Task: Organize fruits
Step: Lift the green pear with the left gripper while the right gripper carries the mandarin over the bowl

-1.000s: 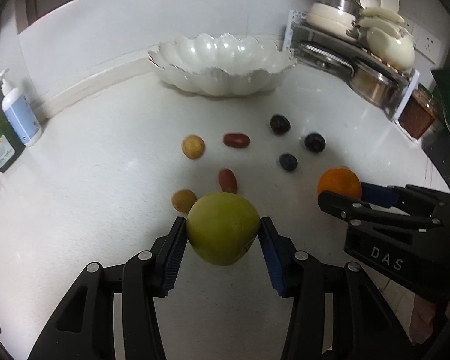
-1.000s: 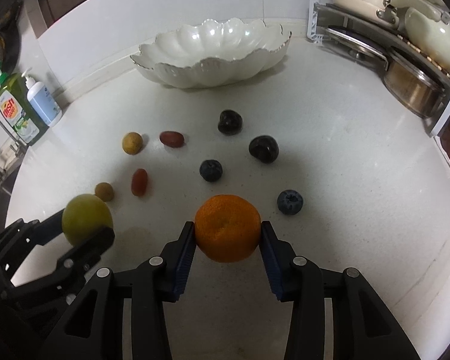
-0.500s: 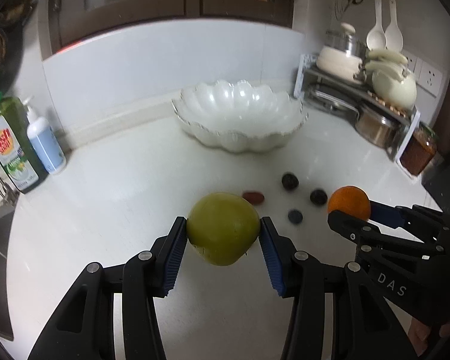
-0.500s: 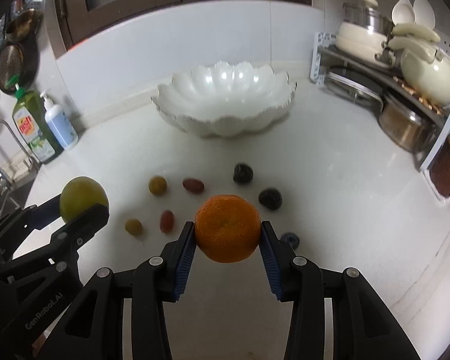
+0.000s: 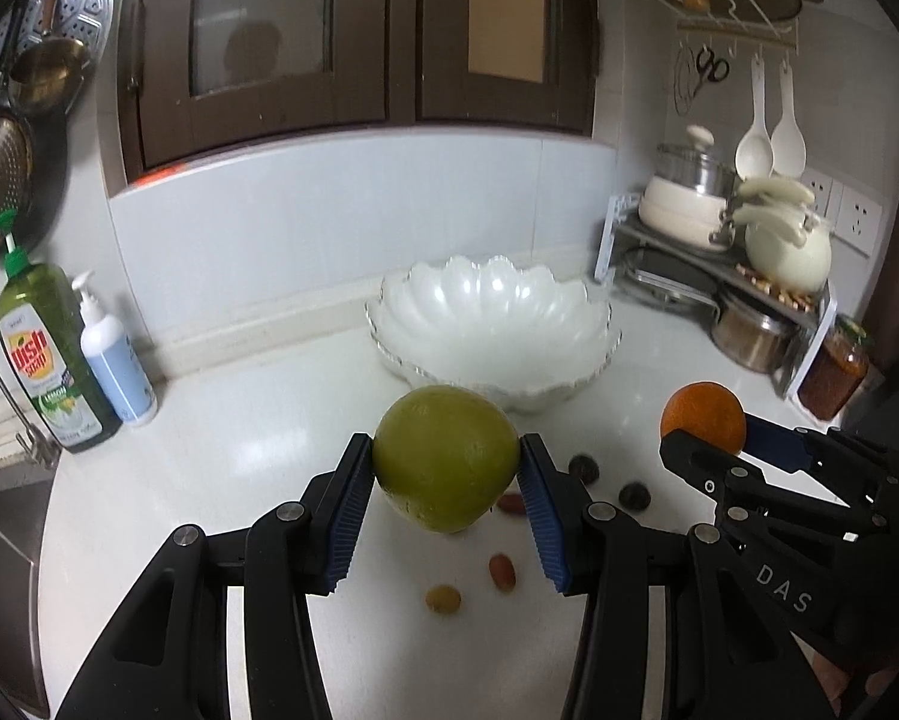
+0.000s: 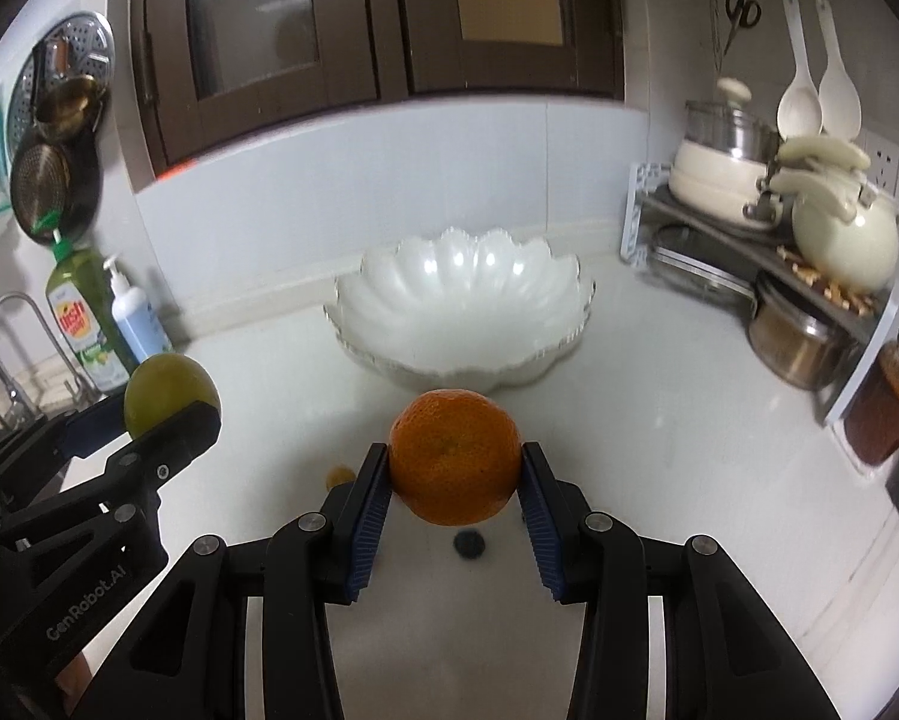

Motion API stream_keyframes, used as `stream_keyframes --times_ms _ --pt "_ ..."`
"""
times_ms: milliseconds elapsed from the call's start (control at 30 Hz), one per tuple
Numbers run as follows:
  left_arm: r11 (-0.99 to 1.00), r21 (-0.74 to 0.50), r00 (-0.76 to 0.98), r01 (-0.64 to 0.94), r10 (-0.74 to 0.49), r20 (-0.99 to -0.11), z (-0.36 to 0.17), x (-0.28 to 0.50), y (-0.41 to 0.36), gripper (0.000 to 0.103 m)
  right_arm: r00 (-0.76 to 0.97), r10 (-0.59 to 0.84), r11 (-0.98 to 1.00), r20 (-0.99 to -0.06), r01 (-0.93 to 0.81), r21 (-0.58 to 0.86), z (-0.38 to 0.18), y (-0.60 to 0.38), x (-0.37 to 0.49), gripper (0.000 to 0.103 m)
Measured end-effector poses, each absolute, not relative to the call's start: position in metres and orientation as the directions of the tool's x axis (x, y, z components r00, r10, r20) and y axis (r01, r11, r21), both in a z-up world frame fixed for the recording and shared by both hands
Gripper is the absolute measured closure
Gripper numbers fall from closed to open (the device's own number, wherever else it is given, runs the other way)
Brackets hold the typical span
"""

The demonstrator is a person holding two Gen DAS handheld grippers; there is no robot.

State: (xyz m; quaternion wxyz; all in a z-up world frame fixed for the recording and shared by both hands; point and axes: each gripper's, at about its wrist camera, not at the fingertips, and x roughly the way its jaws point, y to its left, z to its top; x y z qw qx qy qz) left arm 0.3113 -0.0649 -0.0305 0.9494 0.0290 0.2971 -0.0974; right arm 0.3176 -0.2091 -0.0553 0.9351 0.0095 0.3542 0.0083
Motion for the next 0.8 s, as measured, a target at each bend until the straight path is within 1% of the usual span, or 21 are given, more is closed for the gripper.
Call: stream_keyframes --times_ms 267,500,800 --pt "0.977 -0.023 0.824 0.213 -0.192 -0.533 -0.004 0.332 -0.066 0.055 0.801 0.014 1.0 -0.599 -0.003 0.018 -0.032 -0.209 0.332 0.059" --pt "0.979 0.005 0.848 0.205 -0.175 -0.501 0.012 0.349 -0.07 0.055 0.831 0.005 1.0 -0.556 0.006 0.018 -0.016 -0.21 0.35 0.059" --pt "0.977 0.015 0.841 0.215 -0.177 -0.51 0.022 0.378 -0.078 0.055 0.829 0.013 1.0 -0.559 -0.004 0.018 -0.01 -0.21 0.381 0.059"
